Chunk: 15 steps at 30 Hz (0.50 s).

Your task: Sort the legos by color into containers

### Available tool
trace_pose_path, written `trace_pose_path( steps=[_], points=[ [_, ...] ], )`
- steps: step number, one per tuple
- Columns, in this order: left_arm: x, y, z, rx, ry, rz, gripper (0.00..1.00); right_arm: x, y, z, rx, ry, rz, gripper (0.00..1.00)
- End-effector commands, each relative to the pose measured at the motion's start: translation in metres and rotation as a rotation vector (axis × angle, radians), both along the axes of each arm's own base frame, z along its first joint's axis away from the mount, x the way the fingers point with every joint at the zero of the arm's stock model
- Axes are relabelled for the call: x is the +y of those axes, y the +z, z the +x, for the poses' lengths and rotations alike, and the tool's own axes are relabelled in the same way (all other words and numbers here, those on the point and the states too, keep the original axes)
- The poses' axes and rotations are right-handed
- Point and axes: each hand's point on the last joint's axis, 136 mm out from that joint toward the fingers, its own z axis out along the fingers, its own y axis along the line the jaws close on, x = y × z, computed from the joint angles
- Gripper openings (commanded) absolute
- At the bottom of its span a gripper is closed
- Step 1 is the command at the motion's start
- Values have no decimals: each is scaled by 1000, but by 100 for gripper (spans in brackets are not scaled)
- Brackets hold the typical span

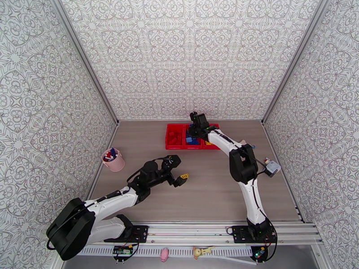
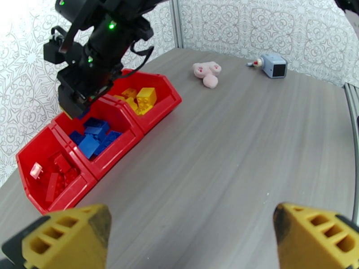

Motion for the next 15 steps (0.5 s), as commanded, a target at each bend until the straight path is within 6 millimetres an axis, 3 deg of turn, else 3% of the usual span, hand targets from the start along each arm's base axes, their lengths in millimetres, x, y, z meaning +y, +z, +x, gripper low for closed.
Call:
trace_pose_path(
  steps=[1, 9, 15],
  points=[
    [4, 0, 2, -12, 28, -8, 100, -1, 1, 7, 2, -4, -7, 24],
    [15, 8, 9, -39, 79, -25, 100, -3, 38, 0, -49, 8, 15, 58],
    [30, 22, 27, -100, 193, -52, 100, -12, 75, -23, -108, 8, 70, 73]
  ],
)
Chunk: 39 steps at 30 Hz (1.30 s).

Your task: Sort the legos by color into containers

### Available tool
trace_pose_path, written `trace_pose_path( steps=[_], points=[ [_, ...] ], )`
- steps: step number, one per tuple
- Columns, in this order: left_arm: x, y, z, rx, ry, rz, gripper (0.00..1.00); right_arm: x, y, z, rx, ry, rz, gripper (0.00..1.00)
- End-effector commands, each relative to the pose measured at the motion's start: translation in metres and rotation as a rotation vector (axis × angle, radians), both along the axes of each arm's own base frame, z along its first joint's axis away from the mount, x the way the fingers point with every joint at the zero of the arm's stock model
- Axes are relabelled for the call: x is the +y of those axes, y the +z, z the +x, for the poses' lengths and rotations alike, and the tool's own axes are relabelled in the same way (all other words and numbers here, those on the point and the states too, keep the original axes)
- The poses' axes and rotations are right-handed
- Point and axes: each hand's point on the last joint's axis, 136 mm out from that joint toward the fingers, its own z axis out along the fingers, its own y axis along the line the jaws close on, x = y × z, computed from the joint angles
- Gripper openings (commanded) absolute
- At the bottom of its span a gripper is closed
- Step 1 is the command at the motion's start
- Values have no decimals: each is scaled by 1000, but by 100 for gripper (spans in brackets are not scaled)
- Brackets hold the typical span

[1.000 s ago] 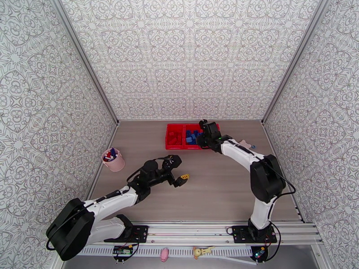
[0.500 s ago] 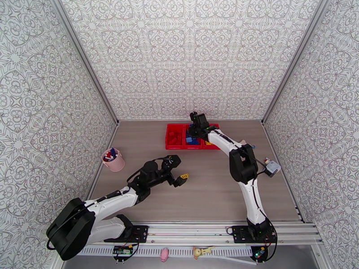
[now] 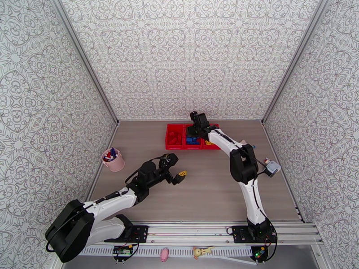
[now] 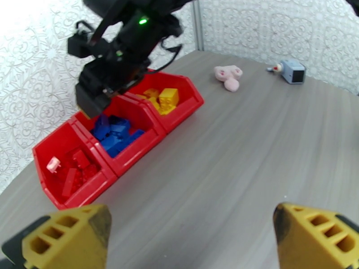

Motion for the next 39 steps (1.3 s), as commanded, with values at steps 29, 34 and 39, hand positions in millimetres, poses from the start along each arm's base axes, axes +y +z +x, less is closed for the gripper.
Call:
trace_pose_path(
  steps=[29, 34, 39],
  points=[
    [244, -27, 68, -29, 1064, 127, 100, -253, 25, -170, -369, -447, -240, 99],
    [262, -40, 71, -18, 1093, 92, 100, -280, 5, -177, -392, -520, -191, 99],
    [268, -41, 79, -9, 1047, 33, 99, -285, -1, -173, -430, -525, -116, 100]
  ],
)
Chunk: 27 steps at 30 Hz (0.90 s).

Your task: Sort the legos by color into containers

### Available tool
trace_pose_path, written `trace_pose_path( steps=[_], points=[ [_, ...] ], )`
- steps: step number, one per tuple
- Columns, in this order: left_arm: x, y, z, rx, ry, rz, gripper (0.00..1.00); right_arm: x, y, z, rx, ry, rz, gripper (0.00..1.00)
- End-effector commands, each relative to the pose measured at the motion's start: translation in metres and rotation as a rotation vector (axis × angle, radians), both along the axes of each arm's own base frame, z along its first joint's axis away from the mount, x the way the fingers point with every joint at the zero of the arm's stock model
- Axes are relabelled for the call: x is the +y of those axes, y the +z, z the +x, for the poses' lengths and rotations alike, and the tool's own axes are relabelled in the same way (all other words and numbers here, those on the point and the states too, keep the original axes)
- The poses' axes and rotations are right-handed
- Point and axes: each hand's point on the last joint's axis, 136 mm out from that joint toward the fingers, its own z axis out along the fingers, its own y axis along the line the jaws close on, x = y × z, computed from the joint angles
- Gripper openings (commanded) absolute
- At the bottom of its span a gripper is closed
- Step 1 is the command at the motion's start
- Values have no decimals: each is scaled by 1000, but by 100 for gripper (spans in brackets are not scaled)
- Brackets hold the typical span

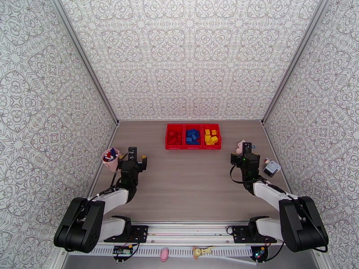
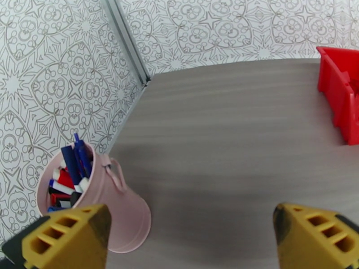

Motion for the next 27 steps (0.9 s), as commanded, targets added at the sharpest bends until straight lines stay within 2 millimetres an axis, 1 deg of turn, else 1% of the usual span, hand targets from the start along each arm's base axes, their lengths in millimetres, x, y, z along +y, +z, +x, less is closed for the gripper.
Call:
trace_pose_path(
  steps=[1, 5, 9, 13, 14, 16, 18, 27],
  points=[
    [-2, 12, 9, -70, -52, -66, 100, 3, 21, 12, -132, 30, 50, 100],
    [4, 7, 18, -77, -66, -123, 100, 0, 18, 20, -145, 33, 39, 100],
    [13, -6, 27, -55, -41, -159, 100, -1, 1, 28, -116, 48, 66, 99],
    [22, -19, 31, -47, -15, -189, 100, -1, -2, 28, -118, 73, 86, 100],
    [23, -17, 33, -50, -11, -189, 100, -1, -3, 28, -116, 83, 89, 100],
    [23, -22, 37, -7, -11, -197, 100, 3, -5, 29, -113, 109, 87, 99],
    [23, -22, 37, -3, -14, -200, 100, 7, -6, 29, -117, 135, 85, 100],
    [23, -22, 37, -4, -14, -200, 100, 8, -6, 29, -115, 136, 84, 100]
  ],
)
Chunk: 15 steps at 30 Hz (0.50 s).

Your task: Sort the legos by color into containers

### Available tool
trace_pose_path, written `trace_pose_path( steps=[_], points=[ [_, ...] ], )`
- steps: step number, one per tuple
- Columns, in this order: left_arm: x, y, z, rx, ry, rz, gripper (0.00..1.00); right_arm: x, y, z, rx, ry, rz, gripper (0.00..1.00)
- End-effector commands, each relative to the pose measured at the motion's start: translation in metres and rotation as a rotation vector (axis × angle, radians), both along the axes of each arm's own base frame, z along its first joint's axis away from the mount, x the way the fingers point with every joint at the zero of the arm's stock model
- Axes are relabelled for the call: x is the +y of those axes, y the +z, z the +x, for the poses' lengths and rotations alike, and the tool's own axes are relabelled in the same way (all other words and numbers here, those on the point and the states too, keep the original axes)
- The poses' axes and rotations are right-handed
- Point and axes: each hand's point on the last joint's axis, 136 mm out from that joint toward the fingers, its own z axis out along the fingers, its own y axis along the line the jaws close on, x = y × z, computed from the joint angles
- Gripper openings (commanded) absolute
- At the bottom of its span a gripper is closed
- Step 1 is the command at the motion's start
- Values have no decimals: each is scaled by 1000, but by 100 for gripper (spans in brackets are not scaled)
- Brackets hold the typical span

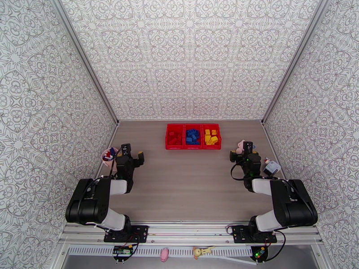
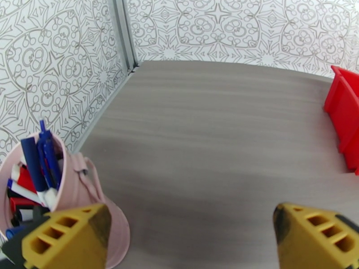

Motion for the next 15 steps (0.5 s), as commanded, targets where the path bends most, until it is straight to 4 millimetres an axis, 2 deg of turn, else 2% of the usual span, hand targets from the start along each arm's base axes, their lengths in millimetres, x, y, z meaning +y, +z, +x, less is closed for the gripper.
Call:
trace_pose_path(
  steps=[1, 15],
  points=[
    [2, 2, 3, -4, -3, -13, 100, 2, -1, -1, -5, 14, 1, 99],
    [0, 2, 4, -1, -10, -9, 100, 1, -1, 0, -6, 13, -1, 100]
  ],
)
